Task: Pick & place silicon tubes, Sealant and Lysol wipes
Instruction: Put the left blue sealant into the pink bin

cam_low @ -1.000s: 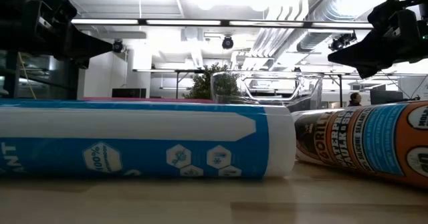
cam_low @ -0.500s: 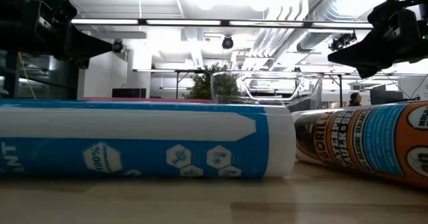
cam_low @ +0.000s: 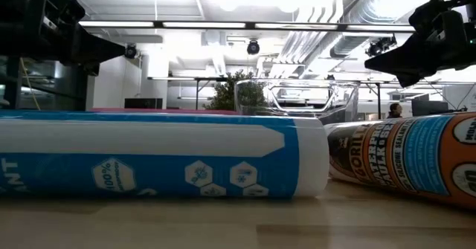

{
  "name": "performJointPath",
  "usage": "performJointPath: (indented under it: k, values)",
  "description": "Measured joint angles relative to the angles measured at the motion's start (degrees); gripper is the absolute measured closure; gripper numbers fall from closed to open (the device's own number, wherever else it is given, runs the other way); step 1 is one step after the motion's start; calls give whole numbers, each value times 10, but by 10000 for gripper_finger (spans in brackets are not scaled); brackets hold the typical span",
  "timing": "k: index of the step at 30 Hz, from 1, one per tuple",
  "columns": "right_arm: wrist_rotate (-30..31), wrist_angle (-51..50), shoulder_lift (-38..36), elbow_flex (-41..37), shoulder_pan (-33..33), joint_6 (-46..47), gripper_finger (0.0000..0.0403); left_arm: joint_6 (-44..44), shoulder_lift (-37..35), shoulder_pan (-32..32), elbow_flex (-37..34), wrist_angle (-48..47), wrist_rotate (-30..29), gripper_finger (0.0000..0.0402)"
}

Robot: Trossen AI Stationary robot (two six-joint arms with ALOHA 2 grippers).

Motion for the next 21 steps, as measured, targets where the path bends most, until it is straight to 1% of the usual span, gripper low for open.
performJointPath:
  k: [4,7,14,16,19,21]
  values:
    - [0,0,0,0,0,0,402,0,0,0,0,1,11,401]
    - [0,0,0,0,0,0,402,-4,0,0,0,8,-6,401]
    - [0,0,0,0,0,0,402,-164,0,0,0,8,-83,401]
    - [0,0,0,0,0,0,402,-191,0,0,1,10,-100,401]
    - [0,0,0,0,0,0,402,-176,1,0,21,-1,-113,392]
    - [0,0,0,0,0,0,402,-161,8,0,50,-4,-135,379]
